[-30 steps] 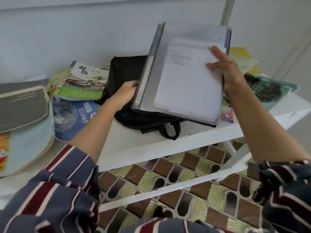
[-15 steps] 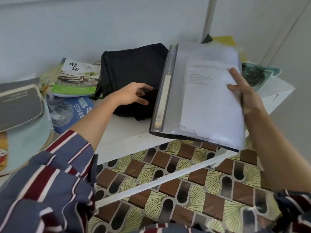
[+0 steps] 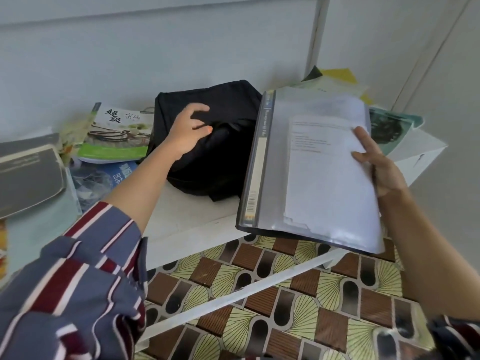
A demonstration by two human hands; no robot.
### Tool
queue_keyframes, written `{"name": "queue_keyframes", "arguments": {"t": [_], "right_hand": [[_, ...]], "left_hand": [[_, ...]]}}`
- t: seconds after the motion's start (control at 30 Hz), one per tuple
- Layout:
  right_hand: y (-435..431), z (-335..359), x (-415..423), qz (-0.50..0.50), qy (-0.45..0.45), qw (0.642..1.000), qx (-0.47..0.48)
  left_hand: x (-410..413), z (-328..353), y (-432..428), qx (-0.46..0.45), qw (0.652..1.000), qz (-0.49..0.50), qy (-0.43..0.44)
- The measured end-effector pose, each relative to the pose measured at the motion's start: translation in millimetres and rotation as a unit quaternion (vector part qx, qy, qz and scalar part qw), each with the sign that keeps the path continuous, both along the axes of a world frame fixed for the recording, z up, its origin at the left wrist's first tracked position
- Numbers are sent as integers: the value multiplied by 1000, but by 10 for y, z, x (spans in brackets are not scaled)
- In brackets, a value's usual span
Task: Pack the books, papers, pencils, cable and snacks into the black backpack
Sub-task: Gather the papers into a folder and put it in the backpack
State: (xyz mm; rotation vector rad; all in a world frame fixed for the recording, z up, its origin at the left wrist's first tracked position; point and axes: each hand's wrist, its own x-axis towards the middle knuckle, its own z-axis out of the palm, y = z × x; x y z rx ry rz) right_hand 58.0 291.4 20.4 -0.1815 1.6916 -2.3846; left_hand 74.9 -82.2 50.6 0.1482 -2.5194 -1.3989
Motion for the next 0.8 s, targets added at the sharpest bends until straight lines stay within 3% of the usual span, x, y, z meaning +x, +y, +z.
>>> {"name": "queue_keyframes", "arguments": {"t": [0.07,0.13,0.27,0.4,0.53,0.6,0.7,0.8], "right_hand": [[-27,2,-9,3,-2,1000,1],[-56,-10,-10,6,-8,1000,-6],[-120,-46,-8,17,-24,999,-16],[-182,-74,-16,18,-34,999,2],[-205,-63,-40,13,-33,999,-5],[-205,-54,-66,12,-35,999,-7],[-208,-43,-105,21,-36,999,-8],[-215,-51,-148,25,-35,999,-10]], "left_hand": [[-83,8,-9,-80,991,66,83],[-145,-14,-10,-159,975,120,102],[-190,-188,-5,-431,887,116,115],[-130,-336,55,-486,866,6,114],[-37,-359,-39,-477,873,-85,56],[-3,-339,-61,-500,857,-125,-1],[-16,-305,-66,-555,815,-126,-110],[-62,-354,-87,-553,811,-114,-152]]}}
